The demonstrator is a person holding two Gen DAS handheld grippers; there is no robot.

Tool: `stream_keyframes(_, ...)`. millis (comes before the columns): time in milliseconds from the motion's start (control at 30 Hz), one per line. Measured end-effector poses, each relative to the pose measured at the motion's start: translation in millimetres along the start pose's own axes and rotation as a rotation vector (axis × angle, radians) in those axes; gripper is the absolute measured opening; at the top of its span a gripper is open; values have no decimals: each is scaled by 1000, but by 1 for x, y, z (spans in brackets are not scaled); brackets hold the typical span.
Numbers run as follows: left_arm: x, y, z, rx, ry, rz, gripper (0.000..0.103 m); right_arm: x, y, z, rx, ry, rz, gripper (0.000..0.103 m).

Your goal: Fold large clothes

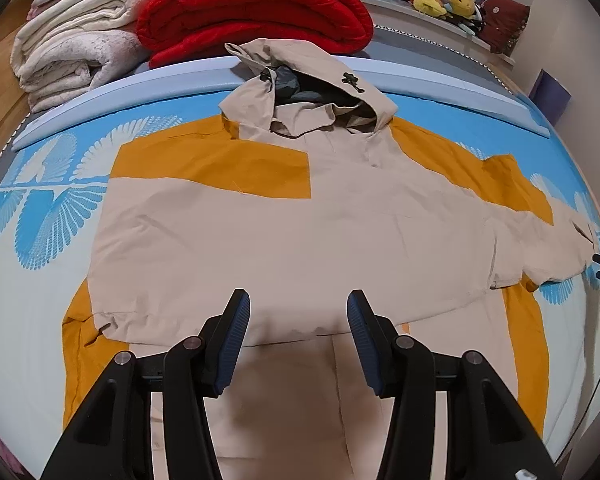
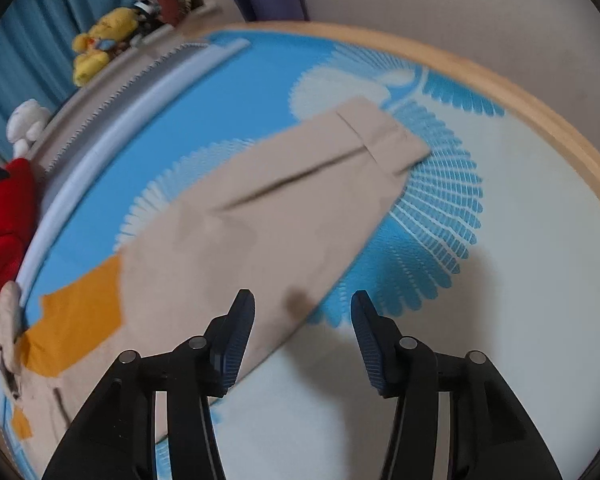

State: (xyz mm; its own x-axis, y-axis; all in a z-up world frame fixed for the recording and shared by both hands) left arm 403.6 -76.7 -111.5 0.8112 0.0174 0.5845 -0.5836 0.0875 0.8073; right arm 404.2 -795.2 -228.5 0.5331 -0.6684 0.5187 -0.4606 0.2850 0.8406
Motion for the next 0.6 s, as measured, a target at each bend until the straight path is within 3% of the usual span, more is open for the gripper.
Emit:
stream_keyframes(233,-2,-5,1,8,2,-11,47,-2,-43,20,37,-164,-72,51)
stream_keyframes(367,-2,-2,5,-1,-10,-3,47,5,-49,25,53,-273,-23,51)
stream_keyframes(400,-1,-1,4,0,-9,1,47,6,-50,27,53,-298,-15,45)
stream_keyframes(433,0,0,3,0,-5,3,47,7,-50,29,44,-327,-3,21)
stream_keyframes(467,0,2,1,0,0,5,47,7,-52,29,37,-341,-8,10)
stream_keyframes(600,3,9,-7,-3,18,16,47,21,-40,11,12,-281,35,3)
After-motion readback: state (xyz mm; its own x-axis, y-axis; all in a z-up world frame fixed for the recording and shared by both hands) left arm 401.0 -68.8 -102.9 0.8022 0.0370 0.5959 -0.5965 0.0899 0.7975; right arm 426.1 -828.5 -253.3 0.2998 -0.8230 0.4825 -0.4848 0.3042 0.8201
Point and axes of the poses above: each gripper's, at about its wrist camera, not at the fingertips, and y roughly against the way its jaws point, z to its right, x to its top, the point moved 7 cm from there along -y, roughly the way its jaws point, and after that the axes turned 8 degrees about z, right-handed, at the moved point
